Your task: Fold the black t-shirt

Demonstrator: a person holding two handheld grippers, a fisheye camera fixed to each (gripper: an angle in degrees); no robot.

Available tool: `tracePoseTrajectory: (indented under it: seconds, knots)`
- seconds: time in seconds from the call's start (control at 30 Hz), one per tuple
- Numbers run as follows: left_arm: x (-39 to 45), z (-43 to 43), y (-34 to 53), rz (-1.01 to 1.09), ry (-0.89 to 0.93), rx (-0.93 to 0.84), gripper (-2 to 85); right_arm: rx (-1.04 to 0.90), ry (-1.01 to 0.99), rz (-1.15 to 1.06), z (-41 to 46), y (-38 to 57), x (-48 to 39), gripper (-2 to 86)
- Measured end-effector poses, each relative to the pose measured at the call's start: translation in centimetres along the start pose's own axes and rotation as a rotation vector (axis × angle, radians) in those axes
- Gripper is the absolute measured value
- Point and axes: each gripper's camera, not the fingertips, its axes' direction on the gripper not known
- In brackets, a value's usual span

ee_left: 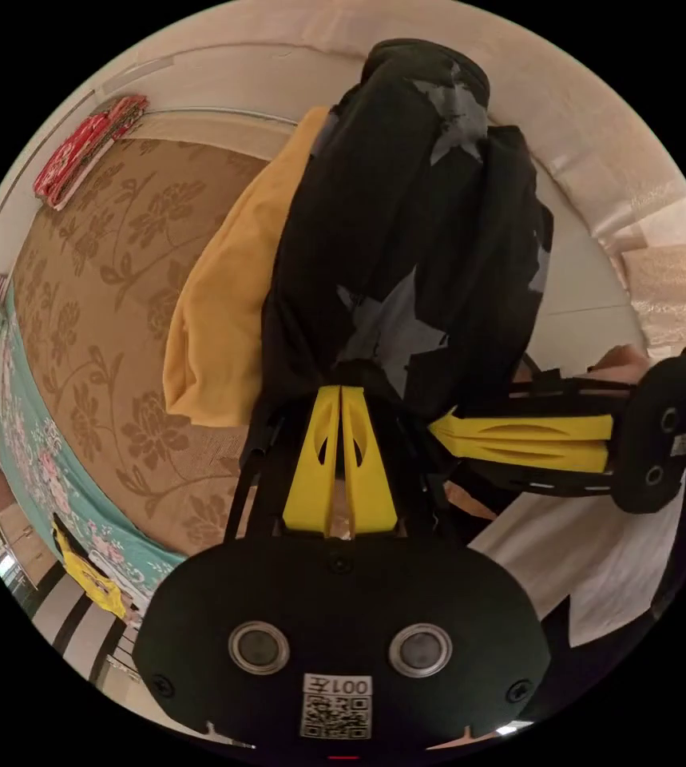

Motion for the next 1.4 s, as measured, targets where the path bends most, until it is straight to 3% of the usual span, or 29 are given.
tracePoseTrajectory:
  seconds: [0.13,0.23,0.33,0.43,0.53,0.7,0.93,1.1,1.4]
  knots:
    - [3.4,2.6,2.1,0.017,-0.071,0.064,-1.0,0.061,0.023,0.061,-2.3,0.1,1.2,0.0]
    - [4.9,4.1,3.5,-0.051,-0.018,0.084,-1.0,0.109,0.175,0.236,-4.6,2.6,4.2,-0.1]
    - [8.2,5.5,5.1,-0.028,-0.048,0.092,-0.9,-0.003,0.210,0.324,-3.2,4.7,7.7,-0.1]
    - [11.5,6.3,7.2,-0.044,-0.054,0.126,-1.0,-0.129,0.033,0.270,0.5,5.3,8.4,-0.1]
    - [14.6,6.0,9.3,-0.093,-0.018,0.176,-0.9,-0.160,0.131,0.203,0.9,4.9,7.0,-0.1]
    - [21.0,5.3,11.0,-0.063,-0.120,0.176,-0.9,0.003,0.186,0.406,-2.4,6.6,7.0,-0.1]
    - [31.3,4.1,13.6,0.053,-0.316,0.129,-0.9,0.039,0.216,0.466,-3.8,6.7,5.6,0.0]
    - [36.8,1.5,17.9,0.029,-0.332,0.170,-0.9,0.066,0.243,0.485,-4.5,5.9,3.4,0.0]
    - [43.6,-7.5,30.4,-0.103,-0.182,0.287,-1.0,0.179,0.267,0.567,-5.4,1.8,-0.4,0.0]
